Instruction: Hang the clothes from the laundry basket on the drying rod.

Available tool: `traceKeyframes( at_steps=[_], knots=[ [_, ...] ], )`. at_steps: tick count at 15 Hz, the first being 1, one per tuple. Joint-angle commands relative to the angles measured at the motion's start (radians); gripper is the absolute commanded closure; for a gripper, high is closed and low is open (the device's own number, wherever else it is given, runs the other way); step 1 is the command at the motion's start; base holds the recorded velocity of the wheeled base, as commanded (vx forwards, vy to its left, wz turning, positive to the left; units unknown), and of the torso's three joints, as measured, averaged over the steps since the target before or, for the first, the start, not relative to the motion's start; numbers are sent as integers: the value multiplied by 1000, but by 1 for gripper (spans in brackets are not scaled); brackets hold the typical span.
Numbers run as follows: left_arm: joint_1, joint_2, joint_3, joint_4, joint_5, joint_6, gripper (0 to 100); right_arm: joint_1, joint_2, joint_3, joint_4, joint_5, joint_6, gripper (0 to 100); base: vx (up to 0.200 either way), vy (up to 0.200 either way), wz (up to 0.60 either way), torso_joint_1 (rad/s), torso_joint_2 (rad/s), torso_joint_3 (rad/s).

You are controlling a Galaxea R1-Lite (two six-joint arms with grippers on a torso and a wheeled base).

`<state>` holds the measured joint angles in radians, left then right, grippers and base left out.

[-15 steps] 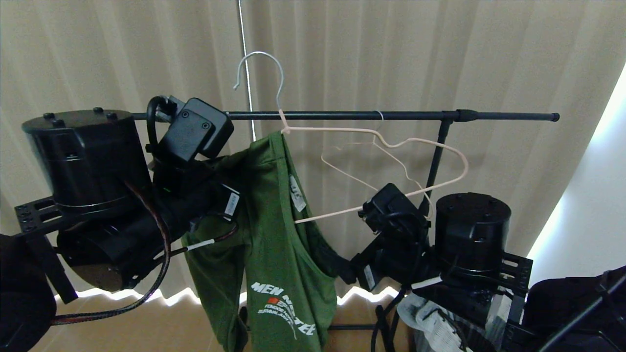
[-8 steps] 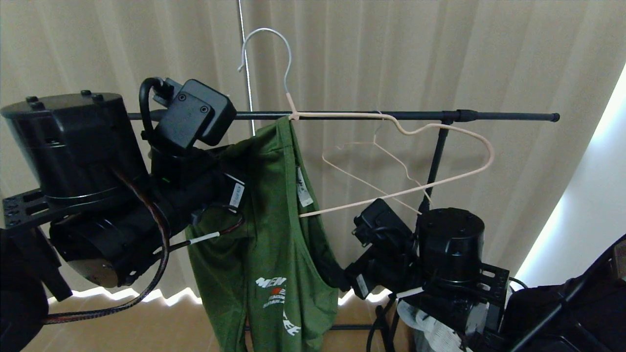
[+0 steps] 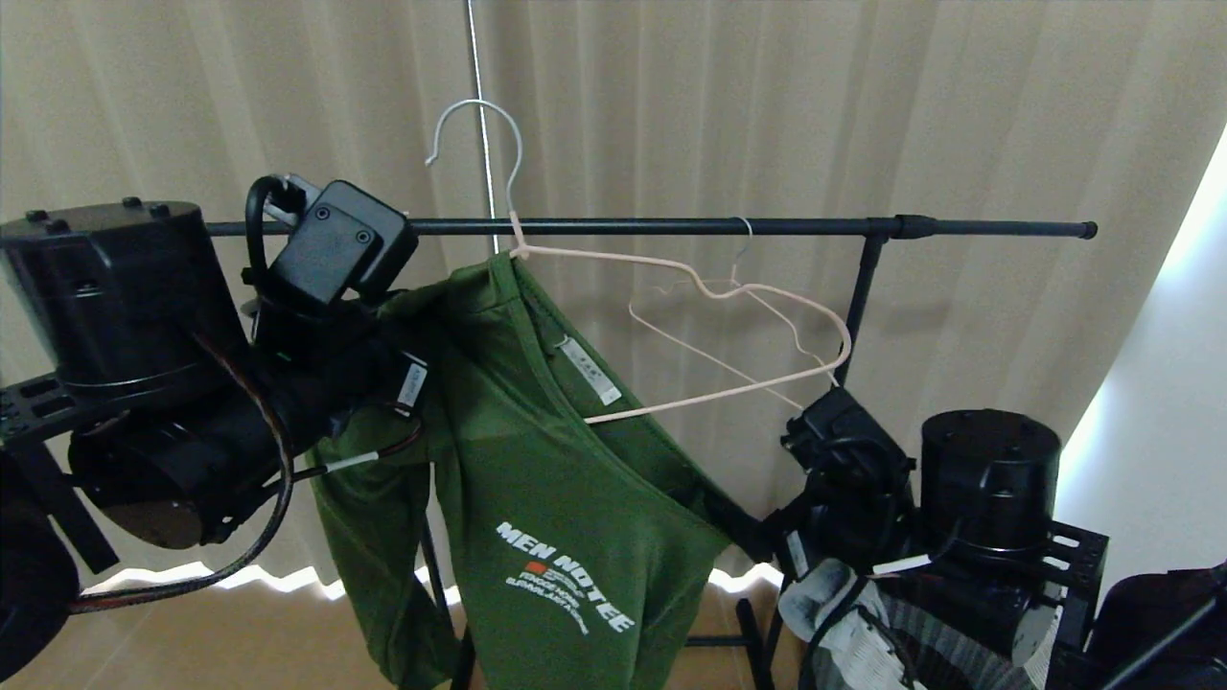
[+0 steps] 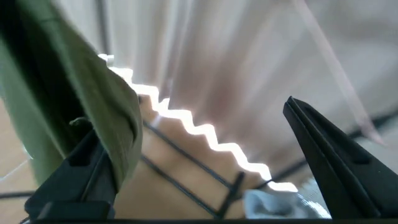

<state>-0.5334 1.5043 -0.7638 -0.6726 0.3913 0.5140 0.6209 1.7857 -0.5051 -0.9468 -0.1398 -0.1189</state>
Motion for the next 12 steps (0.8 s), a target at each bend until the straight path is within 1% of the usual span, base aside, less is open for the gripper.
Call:
traceKeyframes(
  at_steps=[1, 4, 7, 10, 12],
  knots=[
    [9, -18, 52, -28, 0, 29, 100, -96, -58, 7, 0, 0, -13, 0, 0, 0, 0, 0, 0, 0],
    [30, -24, 158, -114, 0, 133, 100, -181, -95, -35, 8, 8, -48, 0, 0, 0, 0, 0, 0, 0],
    [61, -13, 242, -205, -5, 222, 100, -204, -126, -98, 56, 11, -48, 0, 0, 0, 0, 0, 0, 0],
    [75, 2, 268, -219, -5, 235, 100, -197, -161, -135, 114, 16, -48, 0, 0, 0, 0, 0, 0, 0],
    [75, 13, 281, -223, -5, 242, 100, -145, -193, -150, 155, 17, -48, 0, 0, 0, 0, 0, 0, 0]
  ],
)
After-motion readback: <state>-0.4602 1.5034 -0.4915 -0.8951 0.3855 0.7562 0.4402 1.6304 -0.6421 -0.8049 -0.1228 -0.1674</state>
